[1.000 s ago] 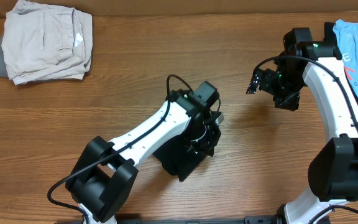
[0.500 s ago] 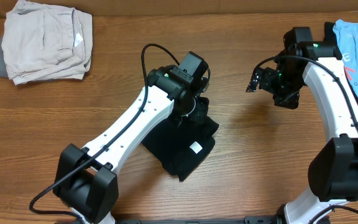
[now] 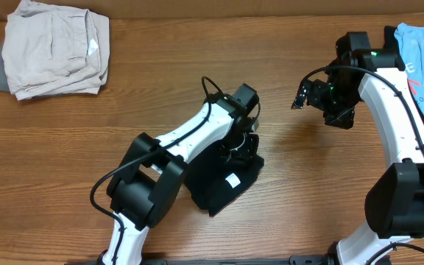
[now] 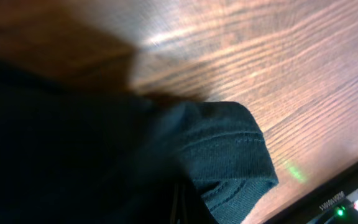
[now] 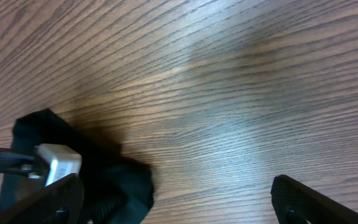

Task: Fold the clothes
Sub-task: 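Grasp the folded black shirt's edge with the left gripper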

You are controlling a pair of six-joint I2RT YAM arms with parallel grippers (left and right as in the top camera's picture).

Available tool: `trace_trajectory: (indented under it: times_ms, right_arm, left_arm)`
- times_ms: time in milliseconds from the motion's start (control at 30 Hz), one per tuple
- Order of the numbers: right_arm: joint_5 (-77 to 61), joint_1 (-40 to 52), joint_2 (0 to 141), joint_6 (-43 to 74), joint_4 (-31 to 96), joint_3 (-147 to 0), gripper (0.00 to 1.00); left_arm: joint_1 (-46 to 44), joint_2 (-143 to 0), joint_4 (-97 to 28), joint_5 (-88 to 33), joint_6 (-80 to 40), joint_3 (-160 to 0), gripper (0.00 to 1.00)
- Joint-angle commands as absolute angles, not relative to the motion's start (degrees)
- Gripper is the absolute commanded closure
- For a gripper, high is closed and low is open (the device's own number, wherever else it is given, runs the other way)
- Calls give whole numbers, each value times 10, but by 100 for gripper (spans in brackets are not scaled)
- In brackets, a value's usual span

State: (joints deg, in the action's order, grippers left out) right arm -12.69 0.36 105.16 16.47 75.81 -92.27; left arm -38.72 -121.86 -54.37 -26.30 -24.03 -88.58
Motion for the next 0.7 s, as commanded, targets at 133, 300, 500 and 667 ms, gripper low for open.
trace_trajectory:
  times_ms: [133,300,500,667]
  right_arm:
    - [-129,3,1042,161,755,-931,0]
    - [-129,3,1042,161,755,-931,0]
    - [-129,3,1042,161,756,-931,0]
    - [-129,3,1042,161,755,-931,0]
  left_arm:
    - [-389,-1185,-566,-288,-216,-911,96]
    - [-363,-1126,-623,-218,-214,-949,88]
    - [-278,-1076,-643,-191,-166,-973,13]
    - [-169,-1084,-645,-237,-83,-968,0]
